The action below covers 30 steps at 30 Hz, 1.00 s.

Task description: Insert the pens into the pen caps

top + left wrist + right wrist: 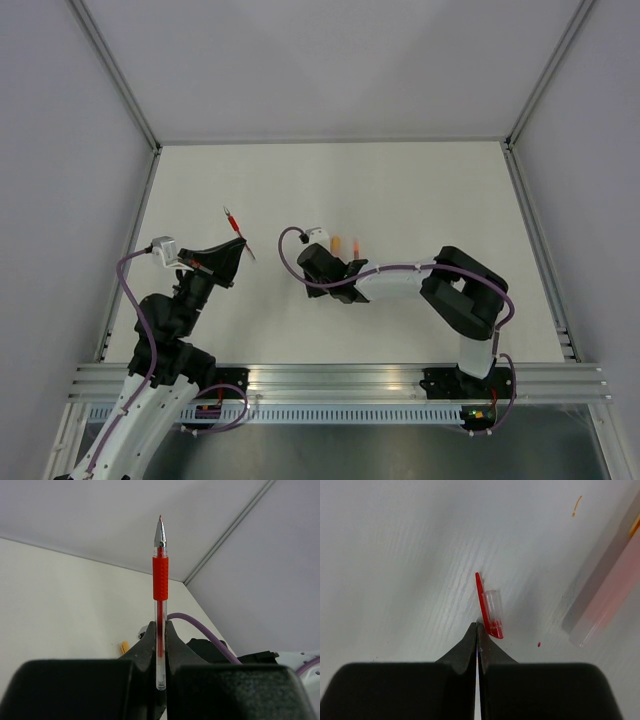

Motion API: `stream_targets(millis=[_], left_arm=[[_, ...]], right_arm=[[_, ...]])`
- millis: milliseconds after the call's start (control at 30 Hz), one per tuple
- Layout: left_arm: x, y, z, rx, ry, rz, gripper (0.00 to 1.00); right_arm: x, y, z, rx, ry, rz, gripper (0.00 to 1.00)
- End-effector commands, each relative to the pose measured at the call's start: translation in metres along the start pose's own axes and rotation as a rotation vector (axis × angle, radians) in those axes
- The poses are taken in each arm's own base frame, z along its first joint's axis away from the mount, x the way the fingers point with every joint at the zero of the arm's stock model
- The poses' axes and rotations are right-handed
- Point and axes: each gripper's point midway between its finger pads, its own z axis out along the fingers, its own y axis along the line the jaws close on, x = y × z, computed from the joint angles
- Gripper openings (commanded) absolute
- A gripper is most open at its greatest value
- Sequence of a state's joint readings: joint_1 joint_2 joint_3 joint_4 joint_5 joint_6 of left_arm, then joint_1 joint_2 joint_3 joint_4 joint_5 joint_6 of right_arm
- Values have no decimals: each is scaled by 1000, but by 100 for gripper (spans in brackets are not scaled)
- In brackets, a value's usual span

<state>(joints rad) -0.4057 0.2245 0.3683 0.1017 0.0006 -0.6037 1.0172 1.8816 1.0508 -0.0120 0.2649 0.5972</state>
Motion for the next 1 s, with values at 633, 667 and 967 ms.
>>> stream_targets(millis=[633, 667, 967], left_arm=[[0, 4, 1, -13, -13, 19, 2], [0, 5, 1, -14, -11, 19, 2], [-1, 5, 1, -14, -15, 19, 2]], right_arm=[[19, -47, -11, 191, 91, -71, 0], [17, -48, -8, 196, 91, -69, 0], [-12, -45, -1, 192, 49, -40, 0]])
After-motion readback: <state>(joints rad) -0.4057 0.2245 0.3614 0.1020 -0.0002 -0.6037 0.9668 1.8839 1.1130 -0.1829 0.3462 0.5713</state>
